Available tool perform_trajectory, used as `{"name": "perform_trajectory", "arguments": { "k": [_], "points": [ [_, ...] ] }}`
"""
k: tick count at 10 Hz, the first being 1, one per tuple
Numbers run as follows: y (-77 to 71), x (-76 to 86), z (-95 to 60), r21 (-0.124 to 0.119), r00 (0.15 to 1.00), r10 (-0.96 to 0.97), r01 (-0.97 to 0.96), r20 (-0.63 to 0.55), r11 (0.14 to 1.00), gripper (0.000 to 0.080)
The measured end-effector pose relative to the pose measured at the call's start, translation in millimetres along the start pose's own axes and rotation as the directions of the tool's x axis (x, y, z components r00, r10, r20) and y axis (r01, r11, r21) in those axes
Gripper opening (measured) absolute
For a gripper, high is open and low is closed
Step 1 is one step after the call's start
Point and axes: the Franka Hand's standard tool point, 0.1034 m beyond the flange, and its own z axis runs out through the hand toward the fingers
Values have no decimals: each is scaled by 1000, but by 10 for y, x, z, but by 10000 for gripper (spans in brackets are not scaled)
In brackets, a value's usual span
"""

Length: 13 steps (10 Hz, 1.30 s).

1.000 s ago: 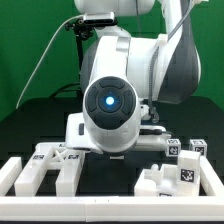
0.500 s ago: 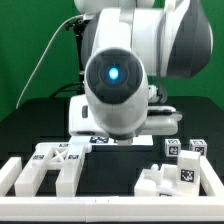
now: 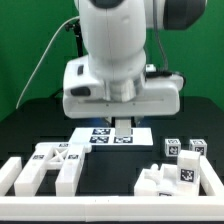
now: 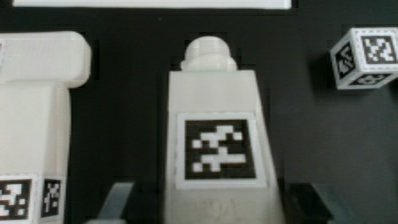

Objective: Assemble chair

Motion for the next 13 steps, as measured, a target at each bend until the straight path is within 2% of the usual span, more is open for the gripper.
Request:
{"name": "perform_trajectory", "arguments": {
  "k": [1,2,3,4,5,7,10,11,13],
  "points": [
    [-193,151,-203,47,988,2,5,-157,999,287],
    [-337,191,-425,98,970,26,-2,-241,995,287],
    [-353,422,-701,96,907,19,24,-421,995,287],
    [-300,496,-779,72,830,-4,52,-558,996,287],
    [-276,443,-699,67,802,10,37,-597,997,287],
    [-200,496,-737,24,685,8,14,-729,1000,287],
    [-39,505,-809,-64,435,-36,-49,-900,997,287],
    [-74,549,-774,-70,401,-44,-51,-915,996,287],
    [-289,636,-812,-34,407,-19,-32,-913,999,287]
  ]
}}
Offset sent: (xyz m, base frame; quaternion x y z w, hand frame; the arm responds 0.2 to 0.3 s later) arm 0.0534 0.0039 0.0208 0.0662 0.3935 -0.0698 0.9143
